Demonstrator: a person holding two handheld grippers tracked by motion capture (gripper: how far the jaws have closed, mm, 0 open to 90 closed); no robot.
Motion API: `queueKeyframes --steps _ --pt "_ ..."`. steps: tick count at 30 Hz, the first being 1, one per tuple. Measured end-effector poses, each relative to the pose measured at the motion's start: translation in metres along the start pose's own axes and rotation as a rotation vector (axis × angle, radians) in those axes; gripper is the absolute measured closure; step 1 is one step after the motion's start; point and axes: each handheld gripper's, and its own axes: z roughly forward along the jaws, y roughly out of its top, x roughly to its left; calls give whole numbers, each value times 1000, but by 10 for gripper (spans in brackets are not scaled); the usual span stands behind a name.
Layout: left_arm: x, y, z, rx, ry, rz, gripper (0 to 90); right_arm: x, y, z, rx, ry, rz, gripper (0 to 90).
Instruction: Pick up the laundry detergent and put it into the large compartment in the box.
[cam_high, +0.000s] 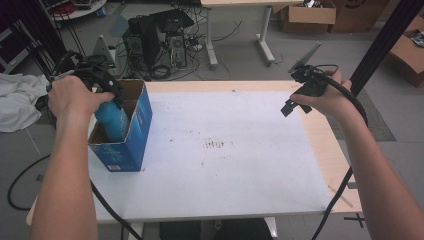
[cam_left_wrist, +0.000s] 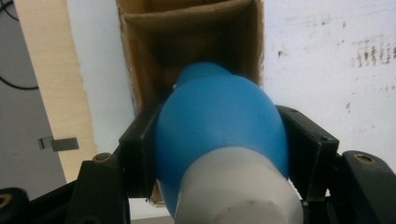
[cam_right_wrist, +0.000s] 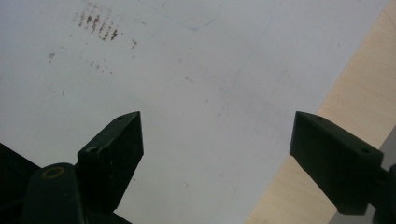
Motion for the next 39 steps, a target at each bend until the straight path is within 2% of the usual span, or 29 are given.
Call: queueKeyframes --steps 11,16,25,32,39 --pt "1 0 33 39 5 5 379 -1 0 4 2 3 4 174" --pt "1 0 44 35 8 4 379 -1 0 6 8 4 5 174" --pt "5 -2 55 46 4 -7 379 0 0 8 11 3 1 174" --pt "5 0 63 61 32 -1 379 1 0 11 13 4 -9 174" --pt "8 1 72 82 19 3 379 0 0 14 21 3 -1 174"
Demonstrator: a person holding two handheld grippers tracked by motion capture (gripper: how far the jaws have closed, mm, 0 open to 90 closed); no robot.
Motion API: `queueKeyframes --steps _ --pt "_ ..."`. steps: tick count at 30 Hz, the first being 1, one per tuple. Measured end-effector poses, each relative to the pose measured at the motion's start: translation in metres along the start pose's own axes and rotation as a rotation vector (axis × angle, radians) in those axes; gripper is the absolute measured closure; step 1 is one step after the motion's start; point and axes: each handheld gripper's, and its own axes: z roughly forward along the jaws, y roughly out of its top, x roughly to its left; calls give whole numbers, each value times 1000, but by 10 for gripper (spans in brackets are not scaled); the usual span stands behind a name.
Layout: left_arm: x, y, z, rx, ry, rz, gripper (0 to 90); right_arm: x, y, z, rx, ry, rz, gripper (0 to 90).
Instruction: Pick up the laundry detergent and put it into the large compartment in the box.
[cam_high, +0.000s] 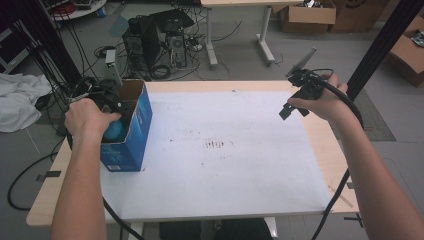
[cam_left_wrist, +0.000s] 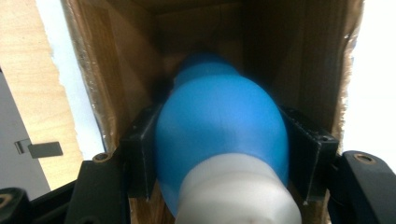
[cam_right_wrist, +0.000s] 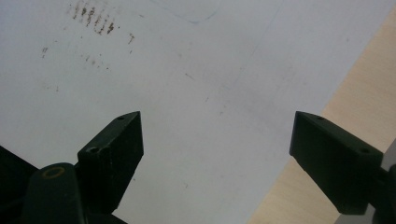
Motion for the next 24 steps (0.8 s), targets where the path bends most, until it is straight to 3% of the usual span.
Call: queueKeyframes --steps 24 --pt "6 4 5 -20 -27 -4 377 -1 3 6 12 1 3 175"
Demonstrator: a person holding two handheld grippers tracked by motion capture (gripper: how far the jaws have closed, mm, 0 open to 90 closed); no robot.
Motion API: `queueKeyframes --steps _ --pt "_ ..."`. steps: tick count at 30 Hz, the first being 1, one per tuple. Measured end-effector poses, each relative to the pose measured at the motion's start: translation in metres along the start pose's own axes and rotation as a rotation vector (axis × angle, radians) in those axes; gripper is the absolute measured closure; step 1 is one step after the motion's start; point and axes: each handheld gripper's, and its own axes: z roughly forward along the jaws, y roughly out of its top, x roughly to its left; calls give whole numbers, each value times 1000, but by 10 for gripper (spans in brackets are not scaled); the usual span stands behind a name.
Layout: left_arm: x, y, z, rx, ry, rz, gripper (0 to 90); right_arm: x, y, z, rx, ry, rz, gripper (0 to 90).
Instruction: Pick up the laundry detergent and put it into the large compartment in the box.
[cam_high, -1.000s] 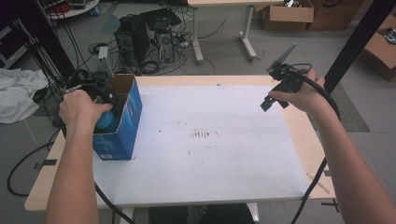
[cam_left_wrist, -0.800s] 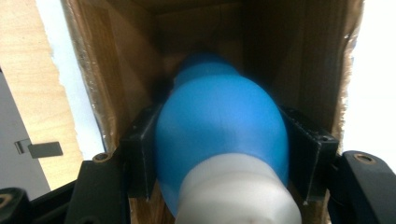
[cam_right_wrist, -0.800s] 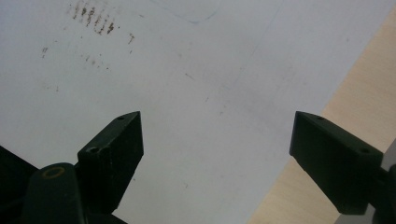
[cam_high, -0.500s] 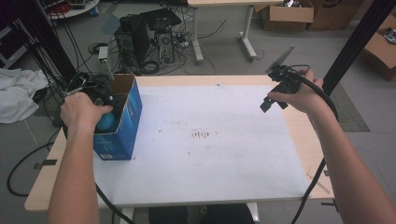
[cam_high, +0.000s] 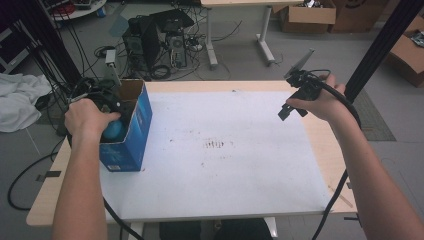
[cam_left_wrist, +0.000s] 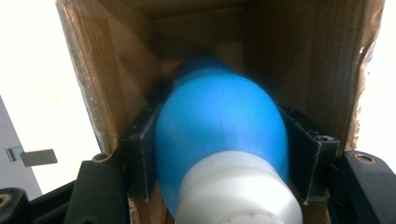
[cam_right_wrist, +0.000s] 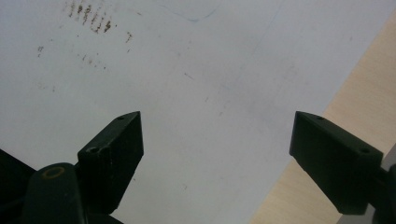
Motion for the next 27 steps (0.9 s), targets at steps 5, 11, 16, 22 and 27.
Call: queueKeyframes --steps 5,11,16,22,27 --pt "-1 2 1 -4 1 1 377 -1 -1 0 0 -1 2 175" --pt "-2 3 2 -18 2 1 377 -3 -1 2 5 1 3 175" --pt "-1 3 2 -19 2 1 377 -4 -2 3 6 1 3 175" --pt "-2 3 1 -22 2 -2 376 -4 -2 3 4 4 2 175" --pt "-3 3 1 -25 11 -4 374 -3 -2 3 4 6 -2 175"
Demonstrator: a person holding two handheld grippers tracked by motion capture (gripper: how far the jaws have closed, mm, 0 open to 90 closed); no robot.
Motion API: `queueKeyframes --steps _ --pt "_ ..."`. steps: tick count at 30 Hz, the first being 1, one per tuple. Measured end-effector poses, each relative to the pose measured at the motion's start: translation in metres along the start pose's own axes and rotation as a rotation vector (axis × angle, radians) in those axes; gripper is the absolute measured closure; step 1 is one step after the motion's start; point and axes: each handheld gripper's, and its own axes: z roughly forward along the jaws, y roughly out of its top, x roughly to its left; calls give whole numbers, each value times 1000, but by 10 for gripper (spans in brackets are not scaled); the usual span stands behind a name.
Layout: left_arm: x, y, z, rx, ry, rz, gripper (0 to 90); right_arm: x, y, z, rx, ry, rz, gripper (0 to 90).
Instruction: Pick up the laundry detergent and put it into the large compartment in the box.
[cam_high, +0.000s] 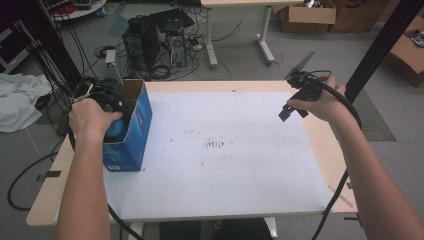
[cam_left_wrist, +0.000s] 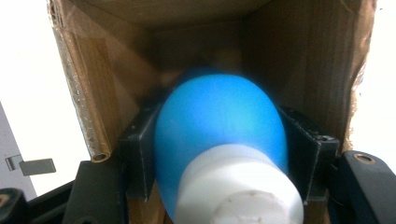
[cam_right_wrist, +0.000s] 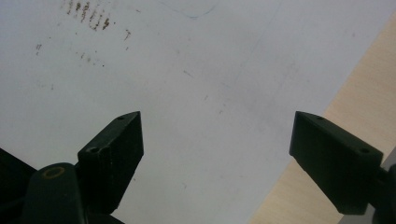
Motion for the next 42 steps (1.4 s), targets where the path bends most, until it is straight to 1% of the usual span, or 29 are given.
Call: queueKeyframes --steps 2,4,5,6,7,9,10,11,12,15,17,21,22,23,24,25,26,27,29,30,32,33,36,37,38,39,40,42 --pt "0 0 0 1 1 -4 374 0 0 0 2 1 2 175" --pt "1 -1 -1 -8 3 -20 371 0 0 0 4 0 -1 175" --pt "1 -1 -1 -8 3 -20 369 0 0 0 4 0 -1 175" --pt "1 -2 -3 -21 -4 -28 362 0 -1 0 3 -1 -4 175" --pt "2 -2 -3 -23 -5 -26 359 1 -1 0 0 1 0 175" --pt "2 -3 -5 -25 -11 -38 342 1 -1 -1 2 -1 -8 175" --pt "3 -4 -6 -21 -14 -46 330 2 -1 -1 1 1 -4 175" --pt "3 -4 -6 -21 -14 -46 323 2 -1 -1 1 1 -4 175" --pt "4 -5 -7 -27 -23 -51 316 2 -1 -1 -1 2 -7 175" --pt "3 -6 -10 -32 -20 -57 291 3 -1 -2 -1 1 -7 176" --pt "3 -7 -13 -40 -15 -54 285 3 -1 -2 0 -1 -9 175" --pt "0 -8 -20 -49 -19 -48 271 3 -2 -2 -3 -1 -10 175" --pt "-1 -8 -21 -51 -14 -45 260 3 -2 -3 -4 0 -11 175" --pt "-4 -8 -25 -54 4 -43 256 3 -2 -3 -6 1 -8 175" --pt "-4 -8 -25 -54 4 -43 256 3 -2 -3 -6 1 -8 175" --pt "-5 -8 -29 -58 8 -36 256 3 -2 -3 -6 2 -9 175" --pt "-8 -9 -34 -72 3 -30 240 3 -2 -3 -5 5 -5 175" --pt "-8 -9 -34 -72 3 -30 239 3 -2 -3 -5 3 -7 175" --pt "-12 -10 -39 -74 15 -12 235 3 -3 -3 -8 5 -5 175" --pt "-18 -11 -43 -85 28 4 225 3 -3 -3 -7 8 -6 176" --pt "-23 -12 -48 -93 28 20 223 3 -3 -3 -5 4 -6 175" --pt "-23 -12 -48 -93 28 20 219 3 -3 -3 -5 4 -6 175" --pt "-34 -15 -59 -110 52 58 203 5 -3 -4 -7 4 -11 175" --pt "-34 -15 -59 -110 52 58 201 5 -3 -4 -7 4 -11 175" --pt "-39 -16 -66 -122 56 72 197 5 -3 -4 -11 4 -20 175" --pt "-39 -16 -66 -122 56 72 193 5 -3 -4 -11 4 -20 175" --pt "-42 -16 -70 -129 61 80 193 6 -3 -5 -12 6 -9 175" --pt "-48 -17 -76 -142 71 96 175 6 -3 -6 -13 5 -9 175"
